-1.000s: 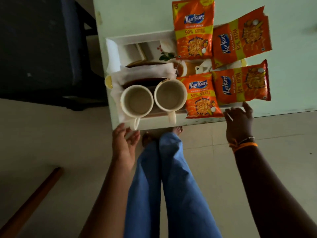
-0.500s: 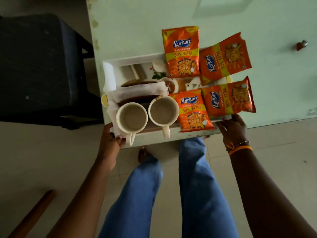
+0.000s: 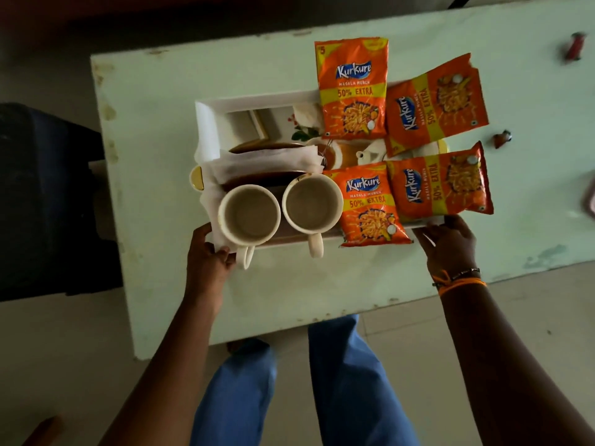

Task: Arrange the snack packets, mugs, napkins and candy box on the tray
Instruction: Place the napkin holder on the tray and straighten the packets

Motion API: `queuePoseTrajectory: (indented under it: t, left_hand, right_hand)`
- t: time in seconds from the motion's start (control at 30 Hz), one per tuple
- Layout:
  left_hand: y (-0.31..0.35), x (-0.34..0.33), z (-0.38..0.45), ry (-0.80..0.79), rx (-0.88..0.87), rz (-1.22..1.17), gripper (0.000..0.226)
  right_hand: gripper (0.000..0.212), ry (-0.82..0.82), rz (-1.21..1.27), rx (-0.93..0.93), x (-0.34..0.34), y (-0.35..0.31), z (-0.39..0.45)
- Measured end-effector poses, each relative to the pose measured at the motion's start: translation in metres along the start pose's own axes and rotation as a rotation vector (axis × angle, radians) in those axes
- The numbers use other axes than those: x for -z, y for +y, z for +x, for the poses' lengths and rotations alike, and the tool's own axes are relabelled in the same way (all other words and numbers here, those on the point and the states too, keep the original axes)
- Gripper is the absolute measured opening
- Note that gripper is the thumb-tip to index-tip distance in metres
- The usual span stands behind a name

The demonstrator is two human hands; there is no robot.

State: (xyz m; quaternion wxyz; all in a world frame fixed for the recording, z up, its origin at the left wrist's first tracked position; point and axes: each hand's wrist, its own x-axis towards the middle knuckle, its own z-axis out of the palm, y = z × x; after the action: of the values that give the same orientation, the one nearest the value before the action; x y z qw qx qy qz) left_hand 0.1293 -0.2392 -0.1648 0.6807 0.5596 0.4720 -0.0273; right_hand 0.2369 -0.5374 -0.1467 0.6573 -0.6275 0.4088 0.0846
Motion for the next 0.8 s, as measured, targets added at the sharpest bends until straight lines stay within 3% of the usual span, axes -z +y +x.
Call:
queuePoseTrajectory:
  t: [0.27,0.53,0.67,0.8]
  left_hand:
    - [0.02,-0.088,0.019,0.066,0.001,0.015,0.043]
    - [0.024,-0.113,0.027,0.096,0.019,0.002,0.049]
    - [0.023,-0.12,0.017,0.07,0.043,-0.129,0.038]
    - [0.009,-0.136,-0.006,0.138,0.227,-0.319,0.031]
  right_hand:
    - [0.032,-0.036,-0.063,-0.003,0.01,-0.053,0.074]
    - [0.031,-0.12,-0.129,0.0,0.013,-0.07,0.105]
    - [0.027,-0.111,-0.125,-0.017,0.013,-0.069,0.105]
    - [0.038,-0.097,-0.025,-0.074,0.012,-0.071,0.097]
